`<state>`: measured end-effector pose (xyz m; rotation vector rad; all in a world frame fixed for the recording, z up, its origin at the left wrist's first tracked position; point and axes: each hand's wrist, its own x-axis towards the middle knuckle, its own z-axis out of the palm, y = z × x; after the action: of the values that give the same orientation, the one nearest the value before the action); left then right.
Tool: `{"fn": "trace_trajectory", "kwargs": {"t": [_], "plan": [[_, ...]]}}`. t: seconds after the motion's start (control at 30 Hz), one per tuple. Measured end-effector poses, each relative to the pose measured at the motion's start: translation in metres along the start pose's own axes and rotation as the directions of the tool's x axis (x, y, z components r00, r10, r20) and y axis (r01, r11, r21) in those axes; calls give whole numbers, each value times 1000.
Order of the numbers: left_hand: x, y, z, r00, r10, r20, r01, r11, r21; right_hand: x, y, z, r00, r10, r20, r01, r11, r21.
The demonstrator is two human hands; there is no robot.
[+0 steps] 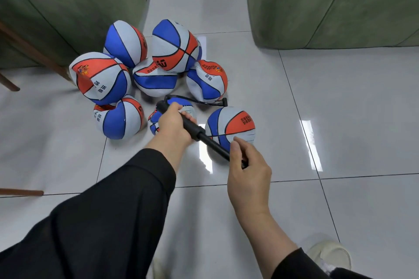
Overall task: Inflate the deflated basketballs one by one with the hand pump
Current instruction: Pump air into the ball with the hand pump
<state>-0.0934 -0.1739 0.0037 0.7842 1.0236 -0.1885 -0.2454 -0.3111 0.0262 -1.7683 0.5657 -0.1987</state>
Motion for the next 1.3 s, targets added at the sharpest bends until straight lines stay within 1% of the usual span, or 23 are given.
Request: {"fn": "trace_trajectory", "kwargs": {"t": [0.17,0.27,0.33,0.4,0.5,0.6,0.67,0.8,0.9,1.03,1.13,1.23,1.3], "plan": [[-25,-45,5,998,-6,55,7,1000,-23,2,3,7,1000,4,-20,-4,1000,0],[-46,-70,14,996,37,86,-38,999,0,5,5,10,999,2,-52,-2,1000,0],[-54,-77,18,994,72,77,-74,997,14,7,7,12,998,27,-61,-27,1000,-2],[-55,-77,17,995,76,64,-78,997,25,8,8,14,999,33,-37,-34,999,-25],[-54,-71,17,996,47,70,-49,998,29,6,8,15,1000,23,-10,-23,999,-28],[-47,-58,21,989,83,119,-96,990,102,2,8,8,999,33,-11,-33,999,-2],[-36,-38,22,986,101,133,-115,988,99,1,7,2,999,40,-34,-39,999,34],[-13,-9,11,992,107,59,-111,992,62,-1,8,-2,999,41,-17,-40,998,57],[-17,-21,10,994,105,39,-107,993,44,0,11,2,999,34,-25,-33,999,38],[-38,-52,16,993,86,86,-89,996,31,3,12,10,998,37,-49,-35,999,32],[-54,-72,24,985,140,104,-146,988,48,7,11,12,996,40,-78,-37,999,40],[-60,-80,28,974,210,88,-216,974,66,12,12,10,992,72,-104,-66,996,62],[-60,-80,27,973,215,88,-222,972,77,11,13,8,993,77,-92,-72,996,52]]}}
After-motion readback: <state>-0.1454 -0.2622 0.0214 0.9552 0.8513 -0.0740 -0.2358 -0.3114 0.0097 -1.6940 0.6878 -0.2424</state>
